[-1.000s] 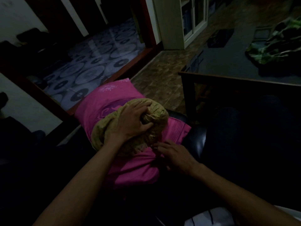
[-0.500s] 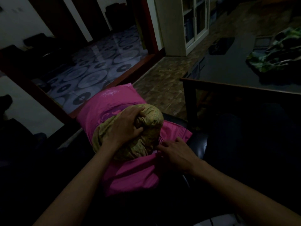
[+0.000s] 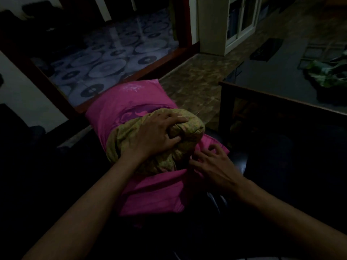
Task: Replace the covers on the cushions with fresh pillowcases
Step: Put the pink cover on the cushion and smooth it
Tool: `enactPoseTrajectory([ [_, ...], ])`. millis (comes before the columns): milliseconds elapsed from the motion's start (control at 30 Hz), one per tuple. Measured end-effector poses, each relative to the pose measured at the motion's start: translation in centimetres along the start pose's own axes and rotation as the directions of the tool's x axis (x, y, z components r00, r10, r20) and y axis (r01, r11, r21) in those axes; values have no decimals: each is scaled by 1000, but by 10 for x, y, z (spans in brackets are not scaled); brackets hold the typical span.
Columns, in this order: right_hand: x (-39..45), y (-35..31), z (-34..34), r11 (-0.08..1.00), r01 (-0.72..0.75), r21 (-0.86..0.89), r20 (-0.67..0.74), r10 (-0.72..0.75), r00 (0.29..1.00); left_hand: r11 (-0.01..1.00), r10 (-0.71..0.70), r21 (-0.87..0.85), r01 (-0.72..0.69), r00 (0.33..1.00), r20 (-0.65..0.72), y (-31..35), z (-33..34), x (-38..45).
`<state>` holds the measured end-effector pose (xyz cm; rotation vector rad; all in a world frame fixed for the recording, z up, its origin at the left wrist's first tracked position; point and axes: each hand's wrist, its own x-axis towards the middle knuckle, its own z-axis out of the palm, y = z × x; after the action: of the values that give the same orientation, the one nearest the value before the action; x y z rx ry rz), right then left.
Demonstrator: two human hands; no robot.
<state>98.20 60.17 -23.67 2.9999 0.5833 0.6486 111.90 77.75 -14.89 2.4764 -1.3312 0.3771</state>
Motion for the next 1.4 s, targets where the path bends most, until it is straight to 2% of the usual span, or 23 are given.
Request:
enactPoseTrajectory([
  [100, -6, 3, 1, 998, 33, 48, 49, -35, 998, 999, -27, -41, 27, 1000, 10, -4, 6, 3],
  [233, -8, 7, -11, 975, 34, 218, 154, -69, 986, 996, -28, -82, 27, 1000, -8, -12, 15, 6],
  [367, -5, 14, -24, 993, 59, 99, 172, -76, 982, 996, -53, -80, 46, 996, -79, -5, 15, 3],
  [533, 0, 26, -37, 998, 69, -2, 129, -68, 989, 1000, -28, -17, 25, 988, -151, -11, 16, 5],
  [700, 5, 31, -54, 995, 68, -75, 59, -64, 996, 997, -57, 48, 59, 998, -36, -9, 12, 3],
  [867, 8, 28, -83, 992, 101, -76, 7, -100, 995, 981, -140, 164, 106, 967, 211, 13, 9, 11],
  [1033, 1, 25, -96, 990, 112, -86, 1, -113, 994, 972, -134, 222, 81, 962, 236, 39, 15, 14],
  [1133, -11, 29, -95, 994, 84, -69, 94, -77, 993, 993, -59, 117, 26, 955, 291, 49, 20, 16],
  [1200, -18, 31, -90, 997, 54, -46, 183, -45, 982, 1000, -1, -29, 11, 939, 345, 44, 17, 18],
  [1300, -19, 42, -81, 1000, -9, 5, 248, 7, 969, 954, 84, -299, -3, 963, 256, 28, 4, 23],
  [1333, -17, 48, -79, 1000, -27, 3, 259, 26, 966, 952, 98, -306, -28, 972, 214, 23, 1, 26],
  [1400, -15, 60, -78, 999, -49, -22, 269, 53, 962, 980, 119, -183, -78, 968, 221, 18, -1, 33],
])
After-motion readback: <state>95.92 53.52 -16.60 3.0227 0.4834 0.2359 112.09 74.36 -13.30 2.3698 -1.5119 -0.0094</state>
